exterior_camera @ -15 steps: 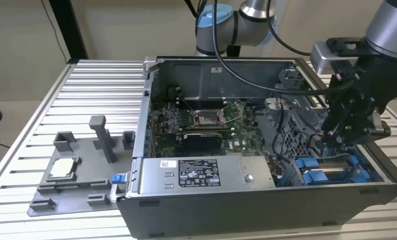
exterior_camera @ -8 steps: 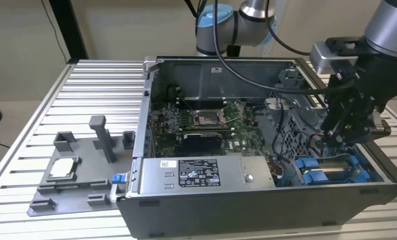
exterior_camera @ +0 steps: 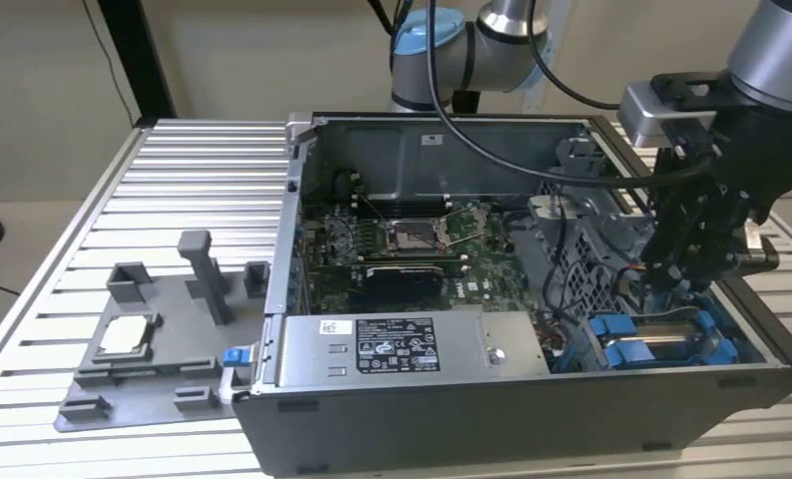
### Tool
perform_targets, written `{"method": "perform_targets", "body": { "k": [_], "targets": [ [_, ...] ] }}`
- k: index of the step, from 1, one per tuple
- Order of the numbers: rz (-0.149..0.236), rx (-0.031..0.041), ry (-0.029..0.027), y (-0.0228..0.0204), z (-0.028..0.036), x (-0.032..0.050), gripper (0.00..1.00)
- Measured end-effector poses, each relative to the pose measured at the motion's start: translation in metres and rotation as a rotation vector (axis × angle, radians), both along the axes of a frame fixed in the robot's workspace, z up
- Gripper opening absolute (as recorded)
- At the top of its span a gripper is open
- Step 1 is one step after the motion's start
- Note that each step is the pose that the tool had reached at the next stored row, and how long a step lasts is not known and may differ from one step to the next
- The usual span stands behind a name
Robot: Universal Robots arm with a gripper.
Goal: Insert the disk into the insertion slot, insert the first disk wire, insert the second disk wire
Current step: 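Insert the first disk wire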
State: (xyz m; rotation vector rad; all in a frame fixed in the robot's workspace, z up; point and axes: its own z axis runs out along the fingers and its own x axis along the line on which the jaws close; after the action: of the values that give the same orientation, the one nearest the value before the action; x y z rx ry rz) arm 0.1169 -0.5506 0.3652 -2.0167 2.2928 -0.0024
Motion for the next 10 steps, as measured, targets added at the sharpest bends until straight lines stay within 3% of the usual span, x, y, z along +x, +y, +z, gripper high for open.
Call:
{"method": "perform_targets", "body": {
  "k": [10],
  "targets": [
    [0.0,0.001,0.0,0.0,0.0003,0.0,0.0]
  ]
}}
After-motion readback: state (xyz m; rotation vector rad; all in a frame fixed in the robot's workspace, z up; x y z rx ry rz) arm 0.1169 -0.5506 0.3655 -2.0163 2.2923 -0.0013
